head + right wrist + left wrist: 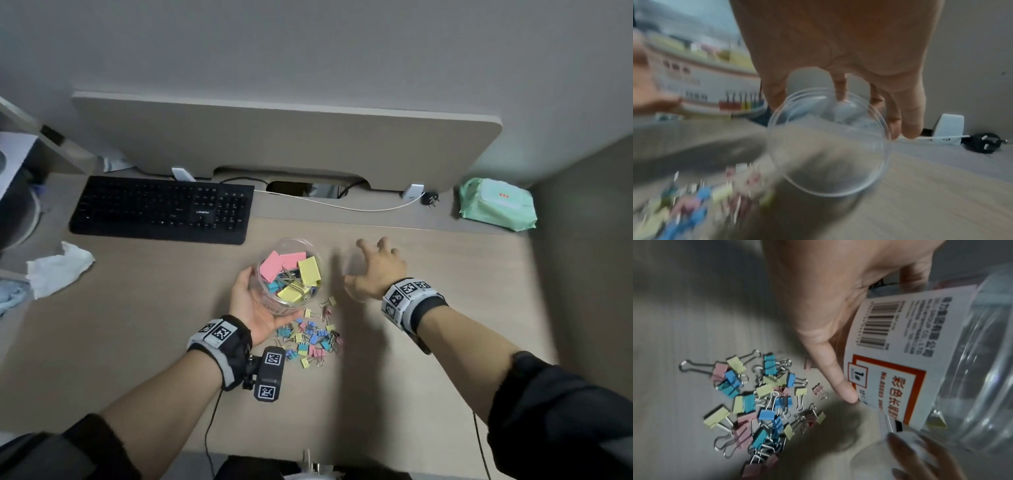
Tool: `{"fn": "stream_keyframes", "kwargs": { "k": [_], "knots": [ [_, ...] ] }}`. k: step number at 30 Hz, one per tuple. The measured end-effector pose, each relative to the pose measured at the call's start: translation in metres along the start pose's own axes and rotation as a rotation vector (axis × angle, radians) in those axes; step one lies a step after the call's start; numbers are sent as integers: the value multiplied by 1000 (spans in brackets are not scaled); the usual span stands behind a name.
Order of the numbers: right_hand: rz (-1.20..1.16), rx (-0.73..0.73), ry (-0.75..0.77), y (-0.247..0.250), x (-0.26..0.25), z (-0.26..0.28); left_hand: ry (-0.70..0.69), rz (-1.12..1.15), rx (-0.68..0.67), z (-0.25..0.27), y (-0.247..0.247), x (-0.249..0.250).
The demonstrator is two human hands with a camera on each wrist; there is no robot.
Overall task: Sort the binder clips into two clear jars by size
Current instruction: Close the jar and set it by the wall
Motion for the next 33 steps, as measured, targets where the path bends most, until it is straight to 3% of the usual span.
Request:
{"fn": "stream_keyframes", "kwargs": {
  "k": [6,9,14,18,26,33],
  "knots": [
    [-201,388,75,74,-53,15,-8,-34,-52,13,10,29],
    [-253,441,116,94,-87,28,-20,-59,-76,23,11,40],
    [-309,368,313,84,-141,34,-14,-75,-147,38,7,40],
    [-222,278,465,65,-166,37,-22,-128,-220,48,1,37],
    [-50,98,486,45,-166,45,51,-311,-207,56,-2,25],
    [-59,-44,530,40,-157,52,167,-494,-81,50,2,23]
  ]
}}
Point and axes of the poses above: each hand's wrist, its own z-axis away from the middle knuckle, its own y-axis out of the back of the hand, x = y × z, the point moved 7 cm from there along -z, towards the middle knuckle, and after that the axes turned 15 degrees about y, right-handed, at the moved point
